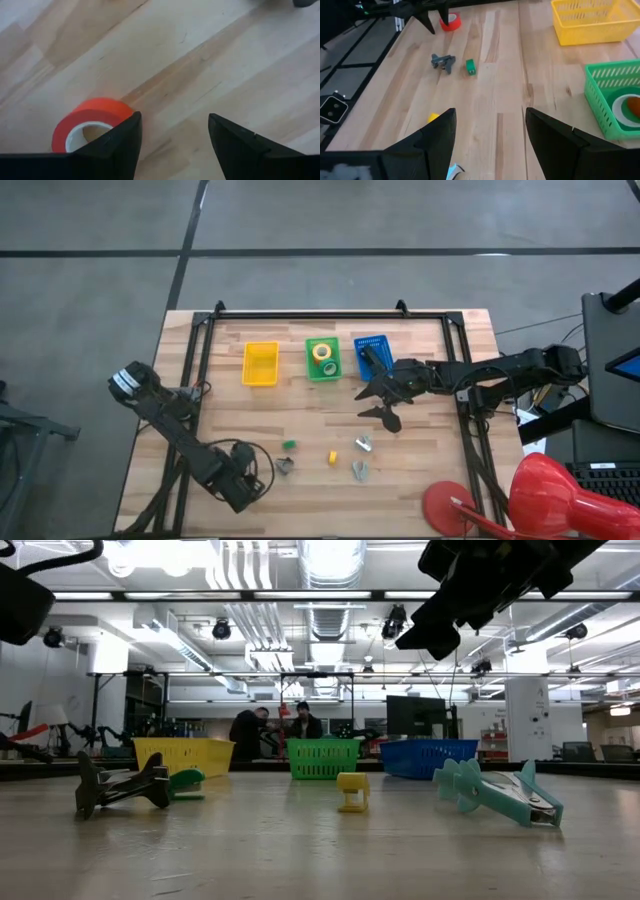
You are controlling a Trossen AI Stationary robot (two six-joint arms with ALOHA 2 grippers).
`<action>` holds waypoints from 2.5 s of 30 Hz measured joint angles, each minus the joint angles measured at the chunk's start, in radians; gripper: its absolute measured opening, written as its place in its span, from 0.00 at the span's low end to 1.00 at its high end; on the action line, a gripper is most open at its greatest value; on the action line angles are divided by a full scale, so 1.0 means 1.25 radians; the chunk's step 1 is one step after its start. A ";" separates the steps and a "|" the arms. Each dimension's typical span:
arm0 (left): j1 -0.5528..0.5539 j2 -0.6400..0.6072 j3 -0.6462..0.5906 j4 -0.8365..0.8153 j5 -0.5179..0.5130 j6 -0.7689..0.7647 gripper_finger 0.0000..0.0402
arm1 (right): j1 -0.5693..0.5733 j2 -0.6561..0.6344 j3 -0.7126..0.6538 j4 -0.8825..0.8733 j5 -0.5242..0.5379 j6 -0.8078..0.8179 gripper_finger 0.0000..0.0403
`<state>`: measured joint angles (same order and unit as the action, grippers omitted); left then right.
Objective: Pick and place Stapler, Stapler remover, tape
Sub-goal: Put the red tape into the green bin
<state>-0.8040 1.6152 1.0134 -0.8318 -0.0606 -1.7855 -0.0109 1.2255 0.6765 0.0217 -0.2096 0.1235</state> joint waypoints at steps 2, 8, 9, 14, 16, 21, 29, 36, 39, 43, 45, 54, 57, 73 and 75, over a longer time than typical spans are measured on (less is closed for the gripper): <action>0.001 -0.010 0.000 -0.005 -0.004 0.003 0.57 | 0.000 0.001 0.000 0.008 0.000 -0.002 0.57; 0.008 -0.028 0.005 -0.014 -0.004 0.012 0.57 | 0.000 0.000 0.000 0.011 0.000 -0.002 0.56; 0.007 -0.030 0.005 -0.016 0.000 0.012 0.57 | 0.000 0.000 -0.001 0.011 0.000 -0.002 0.56; 0.007 -0.033 0.005 -0.060 0.024 0.001 0.57 | 0.000 0.001 -0.001 0.011 0.000 -0.002 0.57; 0.002 -0.033 0.001 -0.072 0.030 -0.018 0.57 | 0.000 0.001 -0.001 0.011 0.000 -0.002 0.56; -0.014 -0.033 -0.007 -0.068 0.042 -0.067 0.57 | 0.000 0.001 -0.003 0.011 0.000 -0.002 0.56; -0.031 -0.033 -0.070 -0.014 0.039 -0.139 0.57 | 0.000 0.001 -0.008 0.011 0.000 -0.008 0.56; -0.031 -0.035 -0.138 0.103 0.041 -0.137 0.57 | 0.000 0.001 -0.009 0.011 0.000 -0.001 0.56; -0.032 -0.037 -0.149 0.115 0.039 -0.127 0.57 | 0.000 0.001 -0.009 0.011 0.000 0.001 0.56; -0.030 -0.037 -0.155 0.121 0.037 -0.105 0.57 | 0.000 0.001 -0.009 0.011 0.000 0.000 0.56; -0.029 -0.038 -0.153 0.120 0.030 -0.095 0.56 | 0.000 0.001 -0.009 0.012 0.000 -0.001 0.56; -0.030 -0.038 -0.149 0.103 -0.002 -0.039 0.43 | 0.000 0.001 -0.009 0.017 0.000 -0.009 0.56; -0.030 -0.038 -0.150 0.095 -0.009 -0.036 0.36 | 0.000 0.001 -0.009 0.017 0.000 -0.009 0.56; -0.019 -0.037 -0.155 0.070 -0.190 0.040 0.16 | 0.000 0.001 -0.025 0.018 0.001 -0.017 0.56; -0.015 -0.039 -0.146 0.070 -0.272 0.069 0.16 | 0.000 0.001 -0.026 0.018 0.001 -0.017 0.56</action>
<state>-0.8224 1.5658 0.8306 -0.7444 -0.4008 -1.6998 -0.0109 1.2263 0.6446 0.0441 -0.2083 0.1018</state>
